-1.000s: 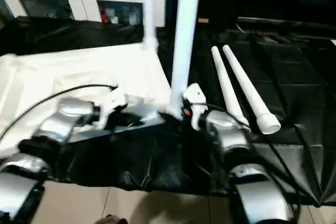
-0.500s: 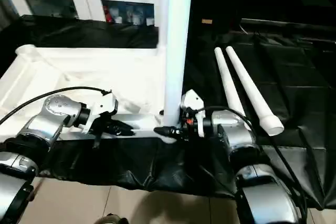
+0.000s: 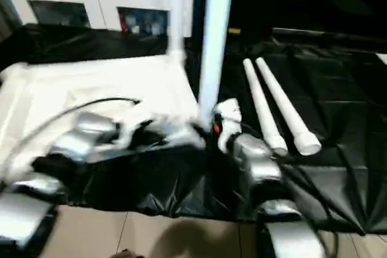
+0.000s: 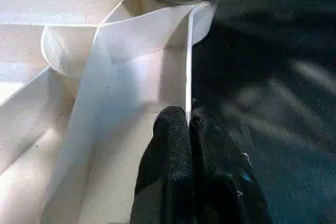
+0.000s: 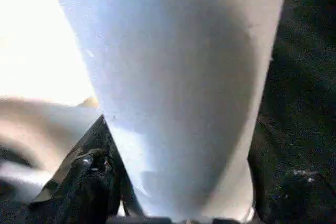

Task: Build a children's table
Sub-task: Rotate leg to tighten

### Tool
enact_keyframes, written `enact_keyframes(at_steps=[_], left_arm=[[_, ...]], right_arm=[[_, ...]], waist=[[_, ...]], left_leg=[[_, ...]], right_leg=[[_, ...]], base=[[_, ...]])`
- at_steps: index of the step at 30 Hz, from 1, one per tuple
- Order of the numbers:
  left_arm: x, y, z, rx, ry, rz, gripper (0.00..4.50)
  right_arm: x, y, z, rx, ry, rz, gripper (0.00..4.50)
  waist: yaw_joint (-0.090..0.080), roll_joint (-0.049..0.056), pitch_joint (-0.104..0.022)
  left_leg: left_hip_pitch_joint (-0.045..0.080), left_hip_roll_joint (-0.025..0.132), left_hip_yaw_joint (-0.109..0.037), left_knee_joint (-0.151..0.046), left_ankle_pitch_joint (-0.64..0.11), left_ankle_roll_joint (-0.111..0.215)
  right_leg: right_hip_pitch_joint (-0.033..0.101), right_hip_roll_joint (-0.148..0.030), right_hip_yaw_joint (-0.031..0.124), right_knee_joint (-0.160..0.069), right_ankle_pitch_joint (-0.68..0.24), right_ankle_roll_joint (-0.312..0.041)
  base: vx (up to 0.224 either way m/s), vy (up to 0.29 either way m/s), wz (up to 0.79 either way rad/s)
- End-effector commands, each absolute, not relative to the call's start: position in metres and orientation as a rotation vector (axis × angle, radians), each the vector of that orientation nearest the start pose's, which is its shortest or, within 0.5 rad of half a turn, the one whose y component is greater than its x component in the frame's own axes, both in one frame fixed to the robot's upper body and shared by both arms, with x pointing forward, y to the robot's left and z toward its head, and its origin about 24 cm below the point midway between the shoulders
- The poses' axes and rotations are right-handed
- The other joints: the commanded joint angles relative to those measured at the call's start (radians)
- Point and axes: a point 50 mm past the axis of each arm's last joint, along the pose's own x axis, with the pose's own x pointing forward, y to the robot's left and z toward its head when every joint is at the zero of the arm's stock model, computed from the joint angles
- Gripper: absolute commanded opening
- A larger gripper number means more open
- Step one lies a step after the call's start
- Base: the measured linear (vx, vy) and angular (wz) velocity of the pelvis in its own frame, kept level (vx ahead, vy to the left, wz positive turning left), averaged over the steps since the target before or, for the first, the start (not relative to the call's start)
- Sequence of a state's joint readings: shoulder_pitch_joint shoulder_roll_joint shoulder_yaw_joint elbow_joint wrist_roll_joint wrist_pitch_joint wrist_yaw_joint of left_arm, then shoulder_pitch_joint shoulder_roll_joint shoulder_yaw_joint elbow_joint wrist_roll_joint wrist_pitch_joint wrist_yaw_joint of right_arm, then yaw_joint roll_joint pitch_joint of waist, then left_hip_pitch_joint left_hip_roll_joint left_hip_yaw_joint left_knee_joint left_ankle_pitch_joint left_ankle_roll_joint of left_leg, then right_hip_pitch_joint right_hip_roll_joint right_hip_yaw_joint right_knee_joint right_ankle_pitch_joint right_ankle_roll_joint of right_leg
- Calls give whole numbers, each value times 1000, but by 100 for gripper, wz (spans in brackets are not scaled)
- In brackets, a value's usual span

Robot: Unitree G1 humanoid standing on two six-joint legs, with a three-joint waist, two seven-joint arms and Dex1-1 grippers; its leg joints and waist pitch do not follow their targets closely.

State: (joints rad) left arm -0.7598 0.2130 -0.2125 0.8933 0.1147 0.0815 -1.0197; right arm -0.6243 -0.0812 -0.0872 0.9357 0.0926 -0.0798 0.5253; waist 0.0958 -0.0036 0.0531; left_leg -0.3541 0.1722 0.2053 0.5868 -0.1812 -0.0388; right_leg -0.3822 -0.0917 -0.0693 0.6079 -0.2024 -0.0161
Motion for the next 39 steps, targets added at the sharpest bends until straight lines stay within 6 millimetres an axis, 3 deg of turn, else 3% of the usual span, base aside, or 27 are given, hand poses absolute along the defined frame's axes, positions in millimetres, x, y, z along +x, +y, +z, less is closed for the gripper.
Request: enact_keyframes(at_steps=[1,2,6,8,10,15,19,20,21,24,27,28,31,38,39], left_arm=[[350,78,52,364,426,-1115,0],[351,73,52,364,420,-1102,0],[350,66,51,389,410,-1100,0],[349,67,51,396,407,-1110,0],[348,74,51,404,399,-1134,0],[346,85,52,403,377,-1177,0],[339,103,53,387,383,-1271,0],[339,103,53,387,383,-1271,0],[336,112,54,374,395,-1321,0],[334,120,55,374,414,-1365,0],[333,125,56,383,429,-1387,0],[333,128,56,389,441,-1400,0],[332,132,57,398,454,-1422,0],[328,140,57,402,489,-1474,0],[328,141,58,402,491,-1476,0]], right_arm=[[337,-95,2,109,343,489,272],[339,-91,1,117,359,431,272],[342,-77,7,100,329,413,272],[345,-73,14,102,287,431,342],[349,-74,22,120,243,467,344],[352,-81,29,90,203,541,393],[349,-94,33,-26,185,755,403],[349,-94,33,-26,185,755,403],[343,-100,32,-81,205,902,403],[334,-105,30,-119,232,1061,403],[329,-108,30,-124,255,1160,403],[325,-110,30,-122,273,1225,376],[320,-113,30,-122,300,1318,363],[309,-112,31,-116,353,1479,312],[308,-112,31,-113,354,1484,299]], waist=[[-7,5,-48],[-12,3,-48],[-7,3,-52],[-7,-1,-54],[-5,-4,-56],[-8,-4,-58],[-8,-3,-66],[-4,-3,-68],[0,0,-68],[1,-3,-68],[4,-2,-64],[5,-3,-63],[7,-4,-62],[17,-5,-63],[18,-1,-64]], left_leg=[[26,69,-47,-93,-412,-40],[24,67,-46,-95,-410,-44],[18,65,-43,-92,-374,-25],[14,65,-40,-92,-342,-11],[8,65,-38,-89,-297,12],[3,66,-35,-87,-246,35],[-3,66,-32,-76,-173,65],[-9,65,-28,-70,-139,86],[-7,68,-24,-65,-113,110],[-11,68,-24,-62,-116,129],[-6,74,-26,-67,-156,113],[-5,73,-26,-69,-175,105],[-4,75,-28,-70,-182,95],[-3,74,-27,-68,-160,90],[-2,75,-27,-69,-162,88]], right_leg=[[5,-84,55,-104,-442,-162],[5,-81,56,-102,-422,-169],[12,-84,57,-99,-364,-175],[16,-82,57,-94,-311,-184],[24,-84,57,-88,-266,-196],[29,-82,55,-80,-193,-222],[36,-79,52,-64,-82,-251],[38,-74,49,-55,-27,-265],[33,-72,47,-48,25,-284],[35,-72,46,-45,42,-297],[33,-75,46,-52,-27,-296],[33,-74,46,-56,-60,-292],[32,-76,48,-58,-90,-286],[31,-77,49,-54,-73,-289],[29,-78,49,-54,-75,-289]], base=[[0,0,0],[0,0,0],[0,0,0],[0,0,0],[0,0,0],[0,0,0],[0,0,0],[0,0,0],[0,0,0],[0,0,0],[0,0,0],[0,0,0],[0,0,0],[0,0,0],[0,0,0]])
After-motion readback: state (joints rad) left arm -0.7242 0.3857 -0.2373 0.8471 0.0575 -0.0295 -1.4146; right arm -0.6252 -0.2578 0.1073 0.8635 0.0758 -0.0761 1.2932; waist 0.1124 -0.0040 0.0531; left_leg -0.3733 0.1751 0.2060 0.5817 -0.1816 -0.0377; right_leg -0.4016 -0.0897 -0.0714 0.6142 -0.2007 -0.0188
